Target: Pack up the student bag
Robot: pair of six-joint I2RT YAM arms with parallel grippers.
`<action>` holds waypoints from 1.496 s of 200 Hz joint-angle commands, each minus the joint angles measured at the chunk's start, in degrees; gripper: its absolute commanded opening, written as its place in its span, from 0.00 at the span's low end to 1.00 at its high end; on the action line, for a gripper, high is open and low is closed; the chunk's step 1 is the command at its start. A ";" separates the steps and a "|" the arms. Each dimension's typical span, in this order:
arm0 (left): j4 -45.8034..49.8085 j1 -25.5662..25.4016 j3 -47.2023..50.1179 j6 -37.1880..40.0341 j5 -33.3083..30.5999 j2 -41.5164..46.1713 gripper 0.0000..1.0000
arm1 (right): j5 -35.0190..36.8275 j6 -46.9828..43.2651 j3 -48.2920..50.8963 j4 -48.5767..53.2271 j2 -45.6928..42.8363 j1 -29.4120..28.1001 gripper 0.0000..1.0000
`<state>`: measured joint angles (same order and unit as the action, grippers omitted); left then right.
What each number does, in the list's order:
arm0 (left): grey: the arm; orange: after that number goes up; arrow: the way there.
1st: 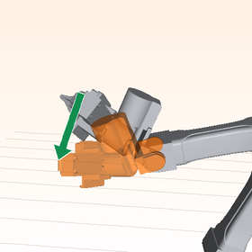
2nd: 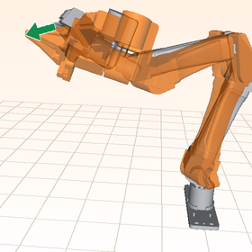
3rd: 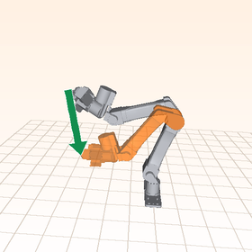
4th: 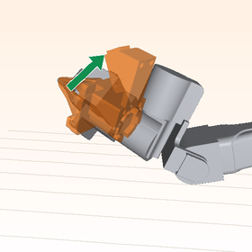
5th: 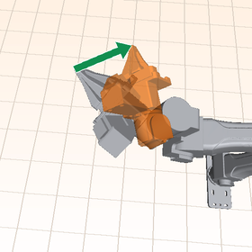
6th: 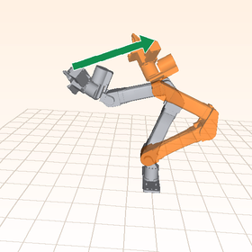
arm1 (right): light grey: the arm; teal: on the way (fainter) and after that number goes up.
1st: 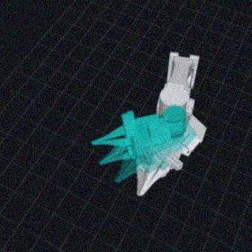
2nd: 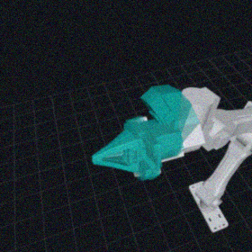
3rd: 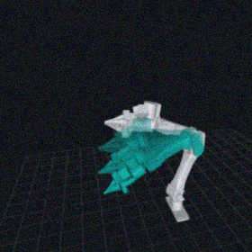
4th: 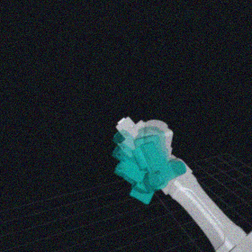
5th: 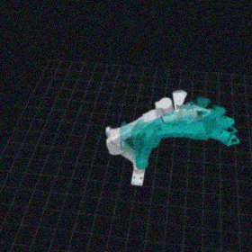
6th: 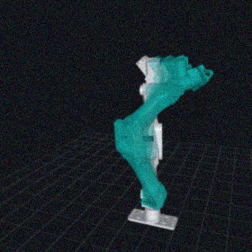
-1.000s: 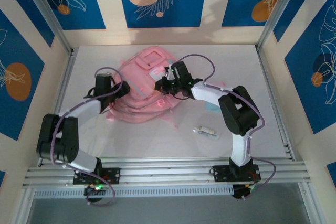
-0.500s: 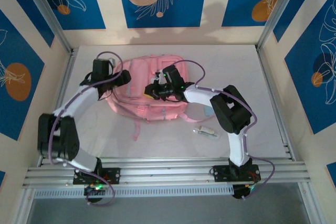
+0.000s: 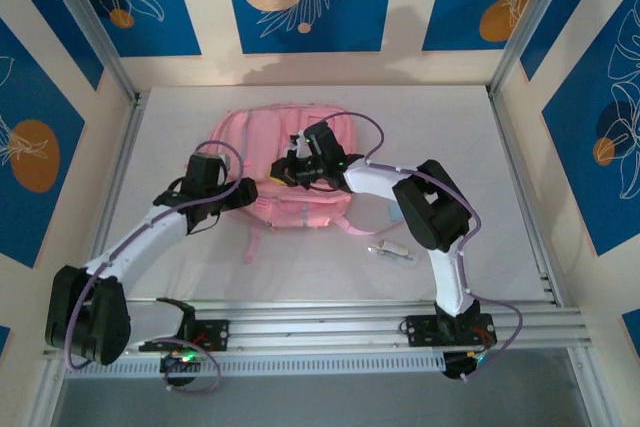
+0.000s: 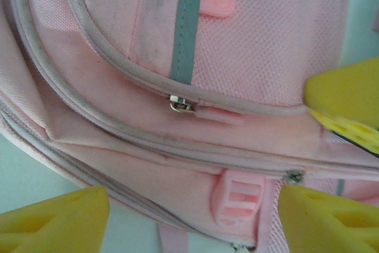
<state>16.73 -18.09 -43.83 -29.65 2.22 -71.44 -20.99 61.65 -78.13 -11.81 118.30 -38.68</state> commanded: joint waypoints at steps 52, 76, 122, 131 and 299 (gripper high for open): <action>-8.88 -0.81 -3.41 -0.41 -6.04 -10.31 0.74 | 0.82 3.33 1.94 -2.51 0.97 -0.44 0.02; -9.13 -1.23 -4.39 0.88 -5.30 -11.76 0.74 | -0.44 4.30 1.16 -2.89 0.79 -0.44 0.00; -9.82 -1.26 -6.37 1.26 -3.08 -10.78 0.77 | -1.76 5.19 0.25 -2.73 0.27 -0.44 0.00; -9.76 -1.32 -6.89 1.20 -3.01 -11.18 0.77 | -1.86 5.32 0.27 -3.06 0.18 -0.44 0.00; 2.71 1.17 -9.05 9.43 2.21 -5.67 0.62 | -1.19 1.66 0.15 -0.29 -1.67 1.85 0.00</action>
<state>24.43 -17.26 -53.41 -19.75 -5.89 -78.48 -20.91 64.95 -77.36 -14.79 118.28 -37.45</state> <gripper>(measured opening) 0.607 0.060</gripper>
